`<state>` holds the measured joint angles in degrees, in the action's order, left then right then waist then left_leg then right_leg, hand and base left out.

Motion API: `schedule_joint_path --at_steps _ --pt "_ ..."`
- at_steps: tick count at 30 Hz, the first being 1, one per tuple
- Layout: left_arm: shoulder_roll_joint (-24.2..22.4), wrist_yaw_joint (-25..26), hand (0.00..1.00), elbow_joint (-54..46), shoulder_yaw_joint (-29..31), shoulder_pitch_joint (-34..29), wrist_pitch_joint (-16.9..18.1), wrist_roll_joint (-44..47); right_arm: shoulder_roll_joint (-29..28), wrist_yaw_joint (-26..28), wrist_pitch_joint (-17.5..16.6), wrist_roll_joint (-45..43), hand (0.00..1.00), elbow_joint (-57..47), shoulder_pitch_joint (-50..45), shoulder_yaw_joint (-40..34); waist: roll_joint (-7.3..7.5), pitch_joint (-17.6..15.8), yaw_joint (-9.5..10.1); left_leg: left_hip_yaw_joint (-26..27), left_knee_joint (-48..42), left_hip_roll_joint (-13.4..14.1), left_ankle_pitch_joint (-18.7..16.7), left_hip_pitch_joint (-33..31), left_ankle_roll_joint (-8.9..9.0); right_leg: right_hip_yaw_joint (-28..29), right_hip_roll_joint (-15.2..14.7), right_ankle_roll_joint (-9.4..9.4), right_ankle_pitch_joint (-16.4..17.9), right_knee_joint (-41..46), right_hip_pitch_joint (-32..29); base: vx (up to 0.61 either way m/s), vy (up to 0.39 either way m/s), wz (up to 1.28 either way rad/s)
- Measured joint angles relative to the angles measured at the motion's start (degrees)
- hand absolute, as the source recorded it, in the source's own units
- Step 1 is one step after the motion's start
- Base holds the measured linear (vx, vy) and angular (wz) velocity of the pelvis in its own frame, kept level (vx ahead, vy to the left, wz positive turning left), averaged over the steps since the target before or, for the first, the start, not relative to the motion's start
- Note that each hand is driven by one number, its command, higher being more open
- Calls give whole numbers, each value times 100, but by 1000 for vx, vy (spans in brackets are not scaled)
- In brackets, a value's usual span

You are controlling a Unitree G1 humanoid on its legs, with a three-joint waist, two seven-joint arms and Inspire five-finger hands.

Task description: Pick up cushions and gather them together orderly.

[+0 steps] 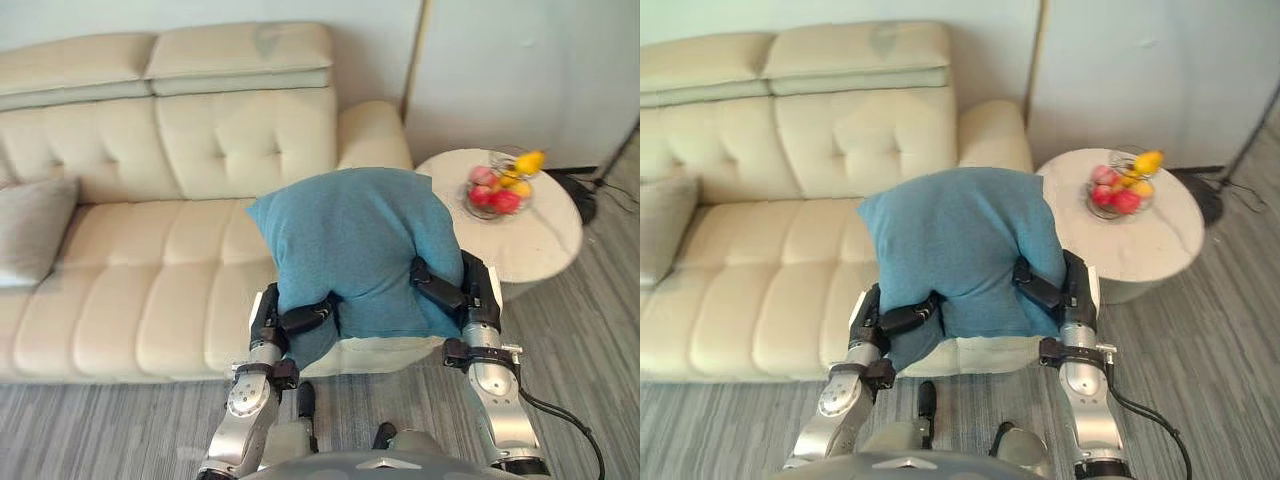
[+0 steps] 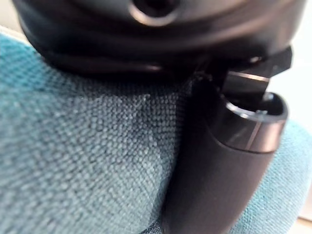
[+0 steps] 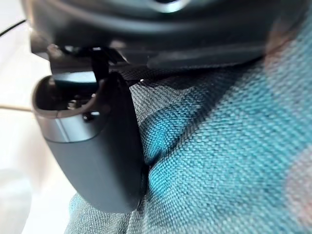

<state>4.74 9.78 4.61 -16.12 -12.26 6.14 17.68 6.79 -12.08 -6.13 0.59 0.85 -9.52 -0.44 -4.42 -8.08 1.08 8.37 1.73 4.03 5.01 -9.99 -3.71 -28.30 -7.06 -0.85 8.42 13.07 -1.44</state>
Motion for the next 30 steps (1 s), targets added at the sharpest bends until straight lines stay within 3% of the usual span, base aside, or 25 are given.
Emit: schedule_joint_path --at_steps 2,3,4,6,7,8,12,13,14,15,18,20,23,24,25,26,28,30 --pt "-8 42 0 9 -78 27 1 26 50 -48 63 -6 0 33 128 -7 -30 21 15 1202 -1503 446 -483 -322 -177 -308 -244 7 -3 63 80 18 62 77" --pt "-13 48 0 11 -104 26 1 40 74 -58 64 -9 0 32 127 -10 -89 60 13 1428 -1864 619 -405 -285 -261 -366 -257 1 5 155 116 49 101 72" --pt "-6 46 0 13 -153 62 3 53 117 -70 65 -23 0 32 129 -51 -174 130 -53 1481 -1757 561 -359 -263 -113 -453 -262 -38 31 266 160 25 143 80" --pt "-1 24 0 13 -191 116 20 53 112 -72 63 -39 0 28 146 -118 -138 211 -165 1407 -1273 396 -362 -151 10 -508 -364 -90 31 210 186 14 220 78" --pt "12 25 0 58 -250 235 21 57 60 -71 48 -42 0 27 172 -217 -60 266 -190 1502 -1090 309 -443 -121 207 -676 -477 -177 12 115 186 20 183 72" --pt "4 22 0 107 -299 286 20 61 22 -71 56 -42 0 34 174 -302 -36 253 -176 1464 -1282 374 -470 -159 255 -809 -526 -268 -42 109 288 16 127 73" --pt "46 -28 0 324 -319 241 18 74 -152 -47 89 -33 0 126 52 -346 149 251 -182 1154 -1275 -84 -627 -74 73 -838 -959 -349 -91 442 434 23 253 60" --pt "56 -53 0 374 -321 228 10 69 -202 -19 96 -34 0 147 -22 -391 189 225 -182 1046 -1271 -240 -687 -21 -12 -705 -1174 -327 -81 931 335 29 234 54" --pt "77 -53 0 400 -308 192 5 69 -262 8 99 -34 0 225 -37 -389 222 200 -175 972 -1265 -344 -748 63 -104 -414 -1339 -152 -87 1407 174 34 274 57" --pt "126 -50 0 438 -287 151 2 69 -329 29 100 -37 0 366 -38 -383 231 170 -173 876 -1214 -402 -781 171 -154 197 -1332 -12 59 1897 -75 44 264 49" --pt "303 -51 0 444 -274 82 -4 67 -453 74 103 -38 0 547 -49 -322 252 133 -191 750 -805 -483 -781 437 -153 978 -775 -222 345 2020 -501 44 117 44" --pt "321 -54 0 444 -276 45 -11 66 -442 79 103 -39 0 558 -48 -300 260 93 -202 651 -298 -616 -750 748 -107 962 -287 -235 392 1695 -839 80 67 38" --pt "320 -74 0 442 -276 35 -10 52 -436 83 102 -43 0 559 -50 -300 327 61 -333 569 -127 -778 -693 956 -22 987 54 -183 348 1091 -1005 102 20 43" --pt "317 -85 0 442 -278 24 -10 46 -422 83 103 -42 0 558 -53 -300 371 76 -381 532 -120 -858 -670 979 6 1064 67 -109 302 945 -1047 138 -20 56" --pt "303 -105 0 446 -288 14 -13 39 -389 85 103 -43 0 559 -59 -300 437 94 -461 499 -131 -980 -658 1013 15 1274 67 135 80 814 -1078 165 -32 71" --pt "236 -113 0 450 -371 8 -22 -19 -301 84 100 -57 0 556 -141 -330 369 144 -526 327 -150 -1032 -684 1036 -20 1325 94 236 -140 743 -1020 260 -46 67" --pt "228 -153 0 447 -400 8 -24 -39 -266 85 101 -63 0 553 -165 -358 277 194 -520 152 -446 -954 -838 858 -8 1082 136 217 -161 533 -859 280 -65 49" --pt "220 -159 0 465 -432 0 -73 -38 -301 85 123 -63 0 514 -246 -396 293 185 -537 35 -968 -878 -999 750 114 888 169 196 -191 247 -523 248 -83 48"
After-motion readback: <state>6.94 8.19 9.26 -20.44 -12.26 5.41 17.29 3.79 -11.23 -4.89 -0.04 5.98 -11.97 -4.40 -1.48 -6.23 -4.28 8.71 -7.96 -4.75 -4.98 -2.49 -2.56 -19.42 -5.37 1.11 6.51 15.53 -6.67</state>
